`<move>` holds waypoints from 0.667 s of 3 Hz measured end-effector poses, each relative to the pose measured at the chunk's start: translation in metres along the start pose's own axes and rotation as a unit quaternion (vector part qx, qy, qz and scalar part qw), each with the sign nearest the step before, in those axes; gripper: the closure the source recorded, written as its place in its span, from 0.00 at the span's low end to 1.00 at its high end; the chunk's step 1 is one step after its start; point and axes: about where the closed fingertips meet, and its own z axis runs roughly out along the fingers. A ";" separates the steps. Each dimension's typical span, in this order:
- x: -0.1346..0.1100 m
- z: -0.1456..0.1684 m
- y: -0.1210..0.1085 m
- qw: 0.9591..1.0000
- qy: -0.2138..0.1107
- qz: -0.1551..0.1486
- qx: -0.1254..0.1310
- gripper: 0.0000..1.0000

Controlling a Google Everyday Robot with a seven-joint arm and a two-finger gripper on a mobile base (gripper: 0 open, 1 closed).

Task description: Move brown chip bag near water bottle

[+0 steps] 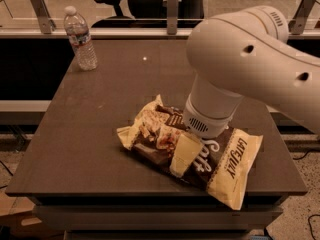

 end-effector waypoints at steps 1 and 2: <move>-0.002 0.012 0.002 1.000 0.003 -0.005 -0.009 0.41; -0.003 0.009 0.002 1.000 0.003 -0.005 -0.009 0.64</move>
Offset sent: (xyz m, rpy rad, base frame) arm -0.0009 0.0125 -0.0253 0.0083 0.0355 0.0269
